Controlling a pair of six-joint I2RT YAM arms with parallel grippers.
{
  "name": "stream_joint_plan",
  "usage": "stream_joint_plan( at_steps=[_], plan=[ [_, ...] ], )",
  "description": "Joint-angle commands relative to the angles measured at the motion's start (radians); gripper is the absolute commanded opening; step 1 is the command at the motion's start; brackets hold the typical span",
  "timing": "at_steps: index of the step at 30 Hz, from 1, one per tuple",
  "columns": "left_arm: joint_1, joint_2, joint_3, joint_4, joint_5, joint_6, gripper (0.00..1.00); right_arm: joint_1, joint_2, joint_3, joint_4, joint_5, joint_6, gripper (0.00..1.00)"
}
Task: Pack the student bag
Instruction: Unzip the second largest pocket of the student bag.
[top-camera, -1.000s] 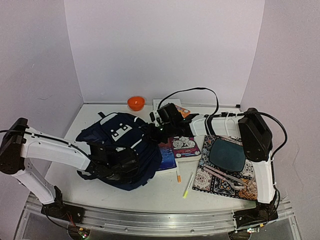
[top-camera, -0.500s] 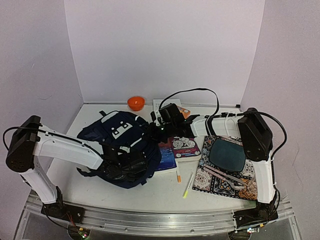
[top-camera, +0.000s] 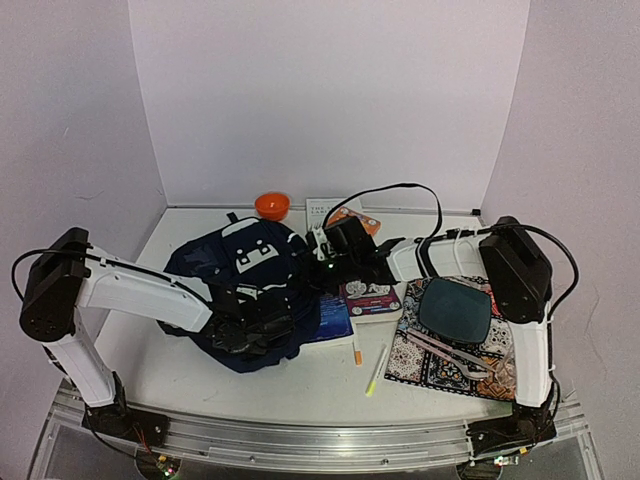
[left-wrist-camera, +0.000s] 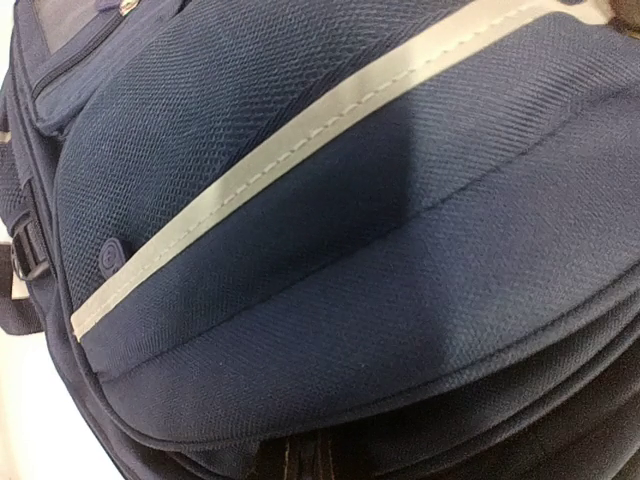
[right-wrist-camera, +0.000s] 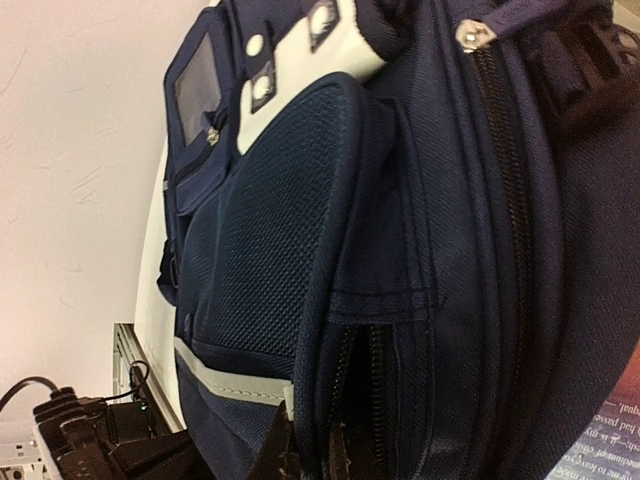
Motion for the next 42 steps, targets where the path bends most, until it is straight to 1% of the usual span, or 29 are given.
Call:
stream_joint_plan(
  at_steps=[1, 6, 10, 15, 23, 26, 29, 32, 34, 35, 38, 40, 42],
  plan=[
    [0.028, -0.02, -0.017, 0.029, -0.059, 0.008, 0.0, 0.027, -0.075, 0.01, -0.054, -0.116, -0.015, 0.0],
    [0.057, -0.103, -0.077, -0.001, -0.015, 0.019, 0.0, 0.0, -0.087, 0.025, -0.06, -0.111, -0.035, 0.0],
    [0.123, -0.191, -0.142, -0.059, 0.006, 0.03, 0.0, -0.023, -0.111, 0.004, -0.077, -0.13, -0.061, 0.0],
    [0.191, -0.265, -0.201, -0.092, 0.022, 0.063, 0.0, -0.061, -0.134, -0.014, -0.112, -0.17, -0.105, 0.0],
    [0.222, -0.332, -0.234, -0.175, 0.022, 0.064, 0.0, -0.124, -0.141, 0.0, -0.187, -0.258, -0.184, 0.0],
    [0.229, -0.349, -0.222, -0.195, 0.01, 0.057, 0.0, -0.135, -0.129, 0.03, -0.231, -0.293, -0.229, 0.0],
    [0.259, -0.349, -0.2, -0.212, -0.01, 0.059, 0.0, -0.137, -0.118, 0.061, -0.268, -0.337, -0.275, 0.0],
    [0.279, -0.358, -0.184, -0.195, -0.048, 0.089, 0.0, -0.139, -0.098, 0.1, -0.32, -0.395, -0.328, 0.0],
    [0.295, -0.368, -0.176, -0.171, -0.07, 0.14, 0.0, -0.14, -0.087, 0.121, -0.356, -0.417, -0.361, 0.0],
    [0.307, -0.372, -0.174, -0.143, -0.067, 0.188, 0.0, -0.142, -0.082, 0.132, -0.378, -0.432, -0.376, 0.0],
    [0.337, -0.39, -0.182, -0.039, -0.014, 0.288, 0.0, -0.143, -0.078, 0.147, -0.417, -0.462, -0.406, 0.0],
    [0.345, -0.385, -0.178, -0.004, 0.011, 0.323, 0.0, -0.143, -0.075, 0.154, -0.423, -0.484, -0.412, 0.0],
    [0.346, -0.38, -0.165, 0.024, 0.052, 0.358, 0.0, -0.142, -0.073, 0.156, -0.425, -0.469, -0.41, 0.0]
  ],
)
